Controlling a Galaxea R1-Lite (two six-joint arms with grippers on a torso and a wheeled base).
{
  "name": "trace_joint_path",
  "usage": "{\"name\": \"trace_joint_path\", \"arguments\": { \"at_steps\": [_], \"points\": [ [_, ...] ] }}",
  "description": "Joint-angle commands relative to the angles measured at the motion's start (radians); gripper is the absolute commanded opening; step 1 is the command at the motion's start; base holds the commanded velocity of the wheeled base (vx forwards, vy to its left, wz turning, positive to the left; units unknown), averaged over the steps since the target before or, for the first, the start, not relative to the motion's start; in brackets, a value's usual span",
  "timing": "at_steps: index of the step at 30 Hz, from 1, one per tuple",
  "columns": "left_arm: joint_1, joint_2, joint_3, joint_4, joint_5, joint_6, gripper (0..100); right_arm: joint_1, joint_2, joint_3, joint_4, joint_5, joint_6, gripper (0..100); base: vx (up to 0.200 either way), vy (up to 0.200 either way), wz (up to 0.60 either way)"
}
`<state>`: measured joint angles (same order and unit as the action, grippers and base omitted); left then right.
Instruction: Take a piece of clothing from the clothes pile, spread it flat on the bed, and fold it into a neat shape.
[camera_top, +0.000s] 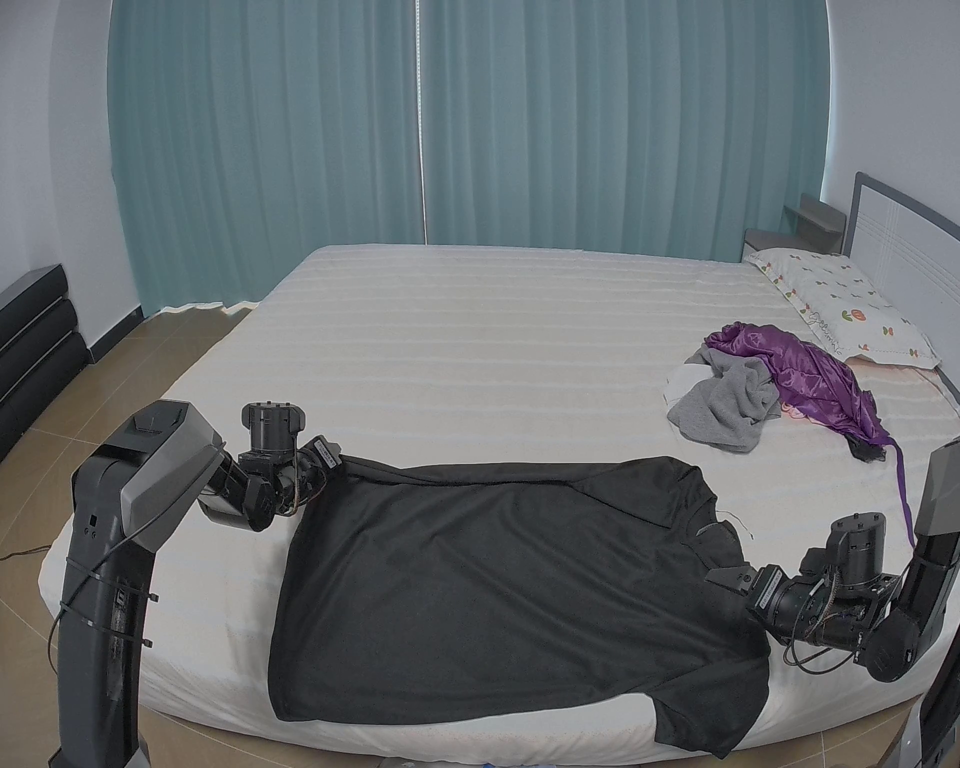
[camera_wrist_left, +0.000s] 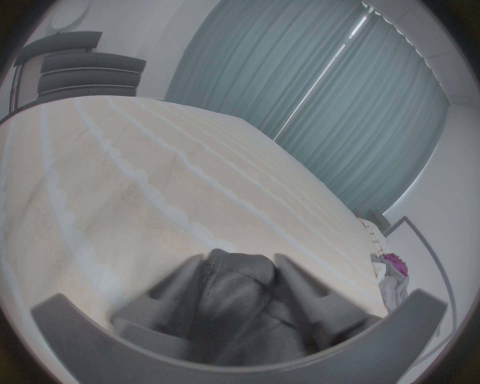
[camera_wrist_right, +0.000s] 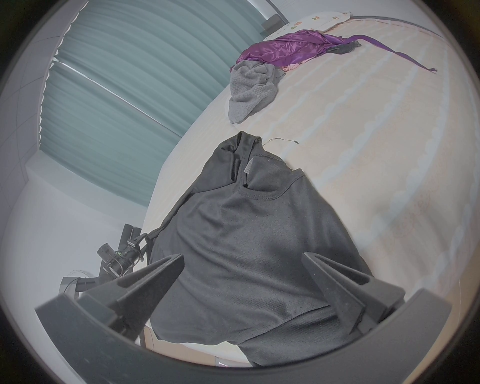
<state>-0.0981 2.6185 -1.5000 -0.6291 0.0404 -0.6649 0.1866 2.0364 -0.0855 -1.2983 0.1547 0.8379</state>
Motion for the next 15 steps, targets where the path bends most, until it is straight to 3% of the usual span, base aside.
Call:
{"name": "trace_joint_path", "arguments": {
  "at_steps": [1, 6, 15],
  "points": [
    [0.001, 0.002, -0.020, -0.006, 0.003, -0.025, 0, 0.001, 0.015, 0.000, -0.001, 0.000, 0.000, 100, 0.000, 0.000, 0.00],
    [0.015, 0.018, -0.074, -0.027, 0.018, -0.090, 0, 0.001, 0.013, -0.010, -0.003, 0.000, 0.001, 100, 0.000, 0.000, 0.00],
    [0.038, 0.066, -0.141, -0.029, 0.041, -0.093, 0, -0.003, 0.019, -0.034, -0.018, -0.003, 0.043, 100, 0.000, 0.000, 0.00]
  ]
}}
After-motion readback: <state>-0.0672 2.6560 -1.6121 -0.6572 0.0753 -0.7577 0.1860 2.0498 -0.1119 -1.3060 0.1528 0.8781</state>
